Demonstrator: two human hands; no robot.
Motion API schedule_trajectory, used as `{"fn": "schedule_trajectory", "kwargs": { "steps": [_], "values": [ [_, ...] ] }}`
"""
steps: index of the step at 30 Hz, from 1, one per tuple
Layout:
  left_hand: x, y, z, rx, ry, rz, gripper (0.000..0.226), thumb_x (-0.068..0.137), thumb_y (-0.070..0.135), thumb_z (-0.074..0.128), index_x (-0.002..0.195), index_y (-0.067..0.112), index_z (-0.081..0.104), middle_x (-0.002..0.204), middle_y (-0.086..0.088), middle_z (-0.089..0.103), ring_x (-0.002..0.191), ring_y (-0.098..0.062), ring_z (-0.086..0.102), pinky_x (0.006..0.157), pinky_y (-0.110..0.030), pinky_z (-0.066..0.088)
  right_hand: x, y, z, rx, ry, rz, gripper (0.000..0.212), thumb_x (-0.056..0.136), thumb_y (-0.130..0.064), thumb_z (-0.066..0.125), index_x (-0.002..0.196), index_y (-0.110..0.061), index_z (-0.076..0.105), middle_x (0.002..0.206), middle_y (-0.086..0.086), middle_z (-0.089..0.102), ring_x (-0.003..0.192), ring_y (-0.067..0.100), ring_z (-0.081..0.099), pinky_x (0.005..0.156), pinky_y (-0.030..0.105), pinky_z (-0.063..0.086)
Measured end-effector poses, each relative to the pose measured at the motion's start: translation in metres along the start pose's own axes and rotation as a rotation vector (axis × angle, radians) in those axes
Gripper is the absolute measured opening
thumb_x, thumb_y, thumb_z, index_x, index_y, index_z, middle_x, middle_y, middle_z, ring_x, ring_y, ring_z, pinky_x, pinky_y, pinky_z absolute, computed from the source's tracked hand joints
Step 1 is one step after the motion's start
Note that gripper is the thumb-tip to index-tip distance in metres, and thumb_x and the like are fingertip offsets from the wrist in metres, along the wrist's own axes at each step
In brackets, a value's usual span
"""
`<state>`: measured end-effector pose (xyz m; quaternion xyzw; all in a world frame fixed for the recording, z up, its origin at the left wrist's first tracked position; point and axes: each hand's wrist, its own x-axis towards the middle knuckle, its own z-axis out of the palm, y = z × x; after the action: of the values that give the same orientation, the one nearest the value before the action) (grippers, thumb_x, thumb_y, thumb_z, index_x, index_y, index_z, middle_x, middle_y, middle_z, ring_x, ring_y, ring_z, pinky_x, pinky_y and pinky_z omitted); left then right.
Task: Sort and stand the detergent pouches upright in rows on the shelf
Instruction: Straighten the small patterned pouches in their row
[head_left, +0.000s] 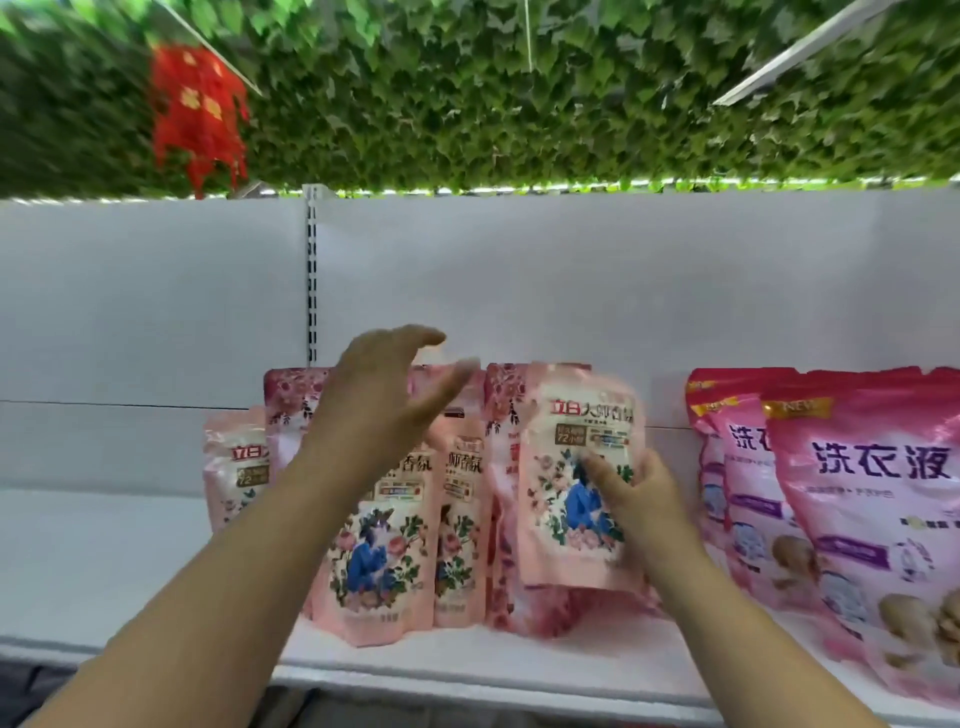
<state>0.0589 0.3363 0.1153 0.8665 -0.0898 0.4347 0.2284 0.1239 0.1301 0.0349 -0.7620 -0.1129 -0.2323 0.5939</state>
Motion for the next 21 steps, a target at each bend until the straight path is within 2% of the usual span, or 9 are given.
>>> {"fn": "schedule_trajectory", "kwargs": {
  "steps": [1,3,5,7,8,10,12,16,21],
  "values": [
    [0.015,-0.008,0.007,0.155,-0.071,0.025,0.085,0.074,0.079,0.027,0.138,0.025,0.038,0.143,0.004,0.038,0.133,-0.015,0.030,0.105,-0.036,0.025,0.003,0.006,0.002,-0.151,-0.068,0.006,0.069,0.047,-0.079,0.052,0.092,-0.027,0.059,0.091,-0.007,0.069,0.093,0.020,0.063,0.095,0.046,0.045],
    [0.033,-0.019,0.024,0.299,-0.259,0.027,0.086,0.075,0.078,0.013,0.144,0.029,0.024,0.152,0.005,0.024,0.140,-0.014,0.016,0.113,-0.043,0.009,-0.001,0.019,0.009,-0.534,-0.176,-0.028,0.053,0.067,-0.076,0.046,0.093,-0.030,0.055,0.094,-0.010,0.066,0.104,0.018,0.057,0.108,0.041,0.029],
    [0.038,-0.022,0.034,0.221,-0.362,0.056,0.083,0.073,0.073,0.007,0.138,0.030,0.035,0.143,0.004,0.041,0.131,-0.015,0.035,0.113,-0.052,0.011,-0.001,0.025,0.006,-0.690,-0.135,-0.063,0.043,0.079,-0.070,0.041,0.093,-0.030,0.048,0.098,-0.006,0.063,0.114,0.020,0.049,0.107,0.034,0.027],
    [0.030,-0.019,0.034,0.170,-0.364,0.106,0.077,0.074,0.072,0.007,0.110,0.027,0.057,0.106,0.003,0.063,0.097,-0.010,0.055,0.107,-0.051,0.029,0.001,0.026,-0.002,-0.674,-0.086,-0.048,0.045,0.079,-0.070,0.041,0.091,-0.026,0.048,0.091,-0.005,0.062,0.108,0.022,0.054,0.093,0.031,0.039],
    [0.024,-0.018,0.034,0.223,-0.363,0.138,0.072,0.074,0.075,0.004,0.088,0.027,0.056,0.085,0.007,0.060,0.078,-0.004,0.052,0.104,-0.046,0.034,0.004,0.027,-0.004,-0.673,-0.067,-0.042,0.049,0.078,-0.071,0.041,0.091,-0.025,0.051,0.088,-0.005,0.062,0.102,0.023,0.057,0.084,0.030,0.042],
    [0.014,-0.019,0.035,0.395,-0.342,0.231,0.070,0.067,0.082,-0.011,0.064,0.031,0.037,0.068,0.016,0.042,0.066,0.001,0.038,0.101,-0.038,0.033,0.008,0.033,-0.005,-0.665,-0.025,-0.026,0.056,0.075,-0.074,0.041,0.095,-0.023,0.055,0.091,-0.003,0.067,0.092,0.023,0.060,0.073,0.028,0.045],
    [0.005,-0.021,0.037,0.386,-0.265,0.259,0.074,0.056,0.081,-0.028,0.060,0.033,0.029,0.067,0.018,0.038,0.067,0.003,0.034,0.092,-0.031,0.033,0.008,0.039,-0.005,-0.669,0.000,-0.027,0.065,0.069,-0.080,0.035,0.096,-0.024,0.054,0.090,-0.004,0.067,0.087,0.021,0.060,0.073,0.028,0.048],
    [0.003,-0.026,0.040,0.267,-0.230,0.278,0.076,0.059,0.080,-0.026,0.056,0.030,0.030,0.060,0.013,0.041,0.065,0.007,0.034,0.068,-0.025,0.027,0.007,0.044,-0.006,-0.661,0.024,-0.021,0.085,0.049,-0.091,0.016,0.093,-0.026,0.050,0.079,-0.007,0.065,0.077,0.016,0.061,0.072,0.031,0.053],
    [0.002,-0.019,0.043,0.306,-0.231,0.239,0.074,0.064,0.081,-0.019,0.061,0.029,0.034,0.065,0.010,0.044,0.065,-0.002,0.040,0.067,-0.026,0.031,0.003,0.038,-0.007,-0.710,0.032,-0.021,0.079,0.055,-0.086,0.019,0.096,-0.025,0.049,0.085,-0.005,0.066,0.080,0.018,0.061,0.072,0.030,0.052]
  ]
}}
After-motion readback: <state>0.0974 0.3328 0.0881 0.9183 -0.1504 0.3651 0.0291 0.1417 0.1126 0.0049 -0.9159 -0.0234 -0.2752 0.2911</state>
